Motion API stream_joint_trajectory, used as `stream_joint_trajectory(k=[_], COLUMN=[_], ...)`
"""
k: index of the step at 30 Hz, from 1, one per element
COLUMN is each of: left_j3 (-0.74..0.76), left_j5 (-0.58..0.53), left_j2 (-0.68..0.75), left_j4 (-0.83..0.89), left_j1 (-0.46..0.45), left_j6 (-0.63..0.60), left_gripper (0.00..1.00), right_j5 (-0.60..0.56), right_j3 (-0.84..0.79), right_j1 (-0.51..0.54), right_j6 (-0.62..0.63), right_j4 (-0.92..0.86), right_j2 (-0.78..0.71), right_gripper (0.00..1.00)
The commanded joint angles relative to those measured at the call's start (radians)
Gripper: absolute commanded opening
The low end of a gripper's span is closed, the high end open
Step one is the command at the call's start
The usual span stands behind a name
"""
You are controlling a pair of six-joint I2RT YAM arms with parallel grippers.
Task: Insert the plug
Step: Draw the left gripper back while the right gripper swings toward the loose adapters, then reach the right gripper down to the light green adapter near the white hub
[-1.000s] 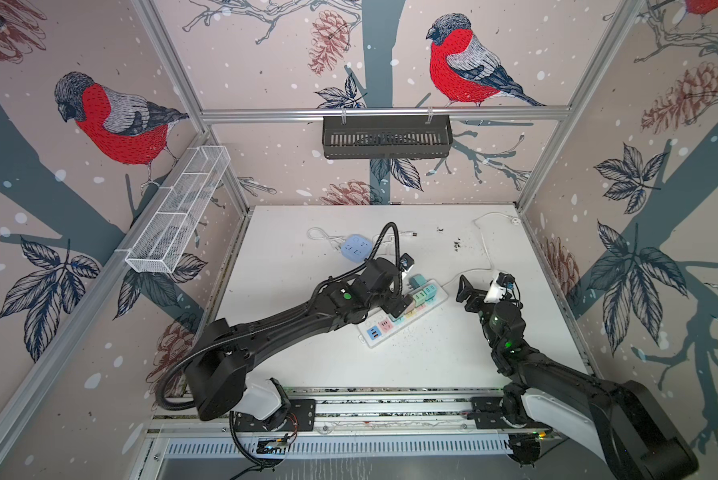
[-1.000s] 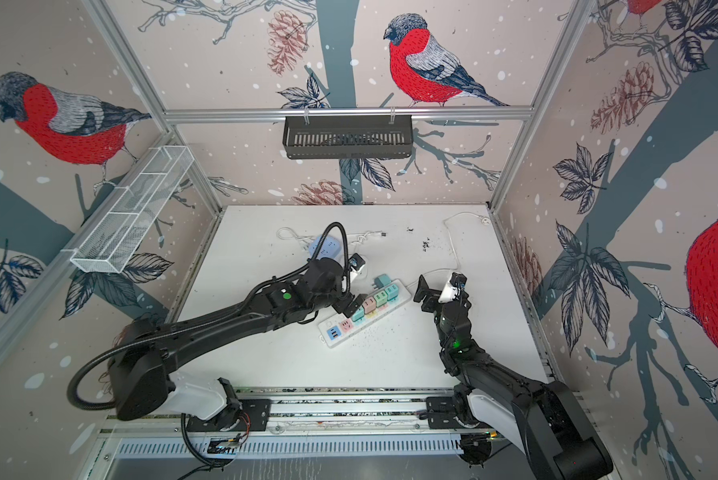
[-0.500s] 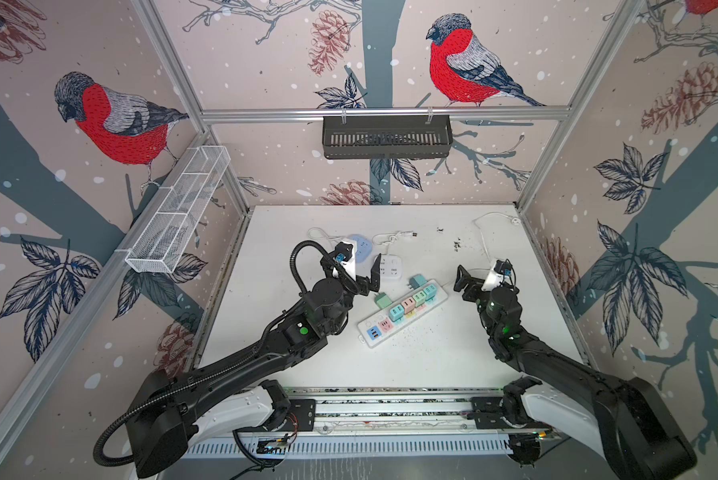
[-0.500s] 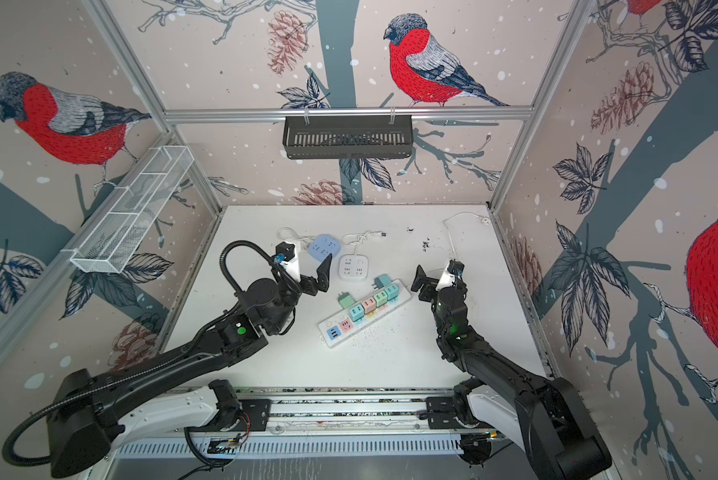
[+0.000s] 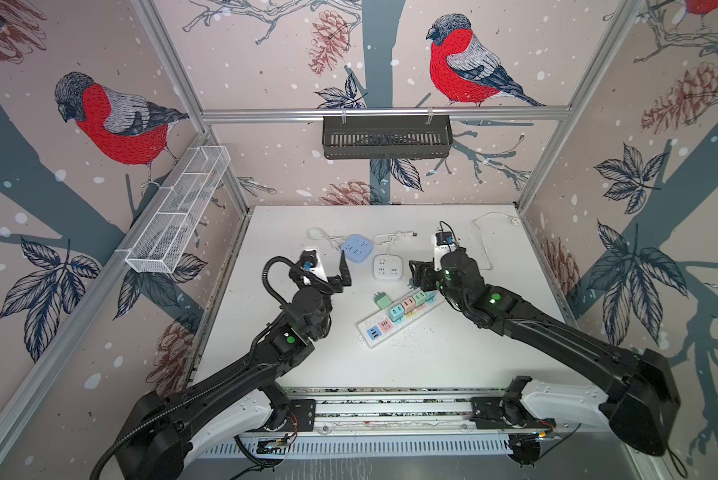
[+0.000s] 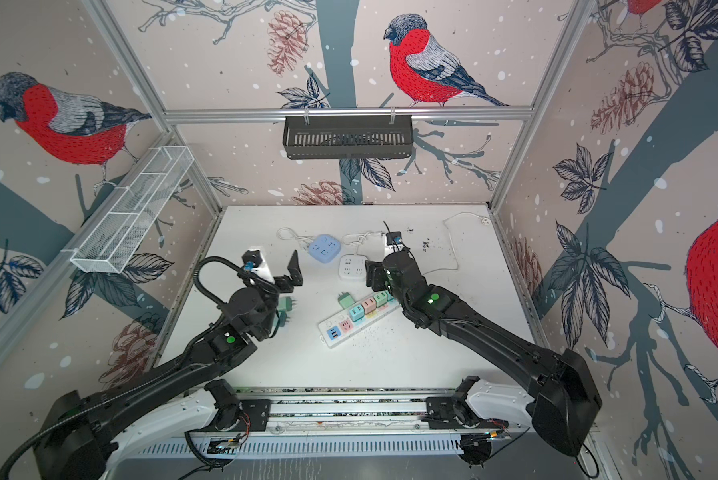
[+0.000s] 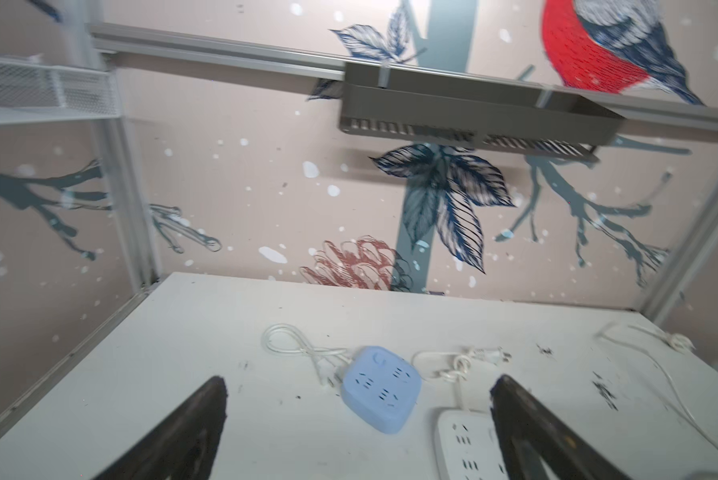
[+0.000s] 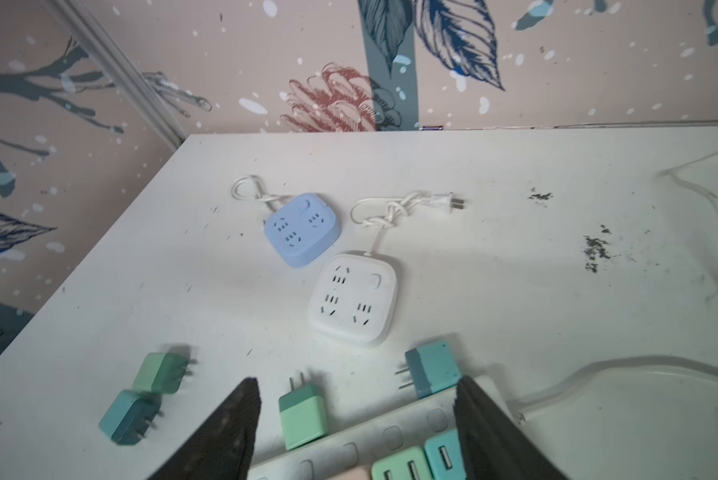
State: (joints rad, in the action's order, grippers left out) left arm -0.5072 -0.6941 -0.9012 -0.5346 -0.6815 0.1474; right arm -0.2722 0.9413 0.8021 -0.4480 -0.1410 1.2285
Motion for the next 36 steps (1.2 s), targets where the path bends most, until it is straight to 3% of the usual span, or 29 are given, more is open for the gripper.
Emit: stream_joint_trajectory(k=[1, 5, 15, 22, 36], left_j3=[0.016, 0.06, 0.035, 0.023, 0.01], left_j5=[0.172, 0.192, 0.139, 0.076, 0.115], left_j2=[0.043, 0.093, 0.022, 0.025, -0.005], left_j4=[0.07, 0.028, 0.034, 0.064, 0.072], left_j1=[0.113, 0.12, 0.123, 0.135, 0.141], left_j6=[0.14, 0.061, 0.05, 0.077, 0.087], left_gripper=[0.98, 0.98, 0.98, 0.98, 0.98], right_j5=[0.054, 0.081, 0.166, 0.187, 0.175], right_j3=[0.08, 0.212, 0.474, 0.496, 0.444], right_j1=[0.024, 0.03, 0.071, 0.101, 0.087], right_j6=[0.038, 0.108, 0.188, 0.208, 0.229], right_j4=[-0.184, -0.228, -0.355, -0.368, -0.365], right_j2=[0.083, 0.239, 0.627, 0.707, 0.761], right_gripper=[0.79, 0.8, 0.84, 0.86, 0.84])
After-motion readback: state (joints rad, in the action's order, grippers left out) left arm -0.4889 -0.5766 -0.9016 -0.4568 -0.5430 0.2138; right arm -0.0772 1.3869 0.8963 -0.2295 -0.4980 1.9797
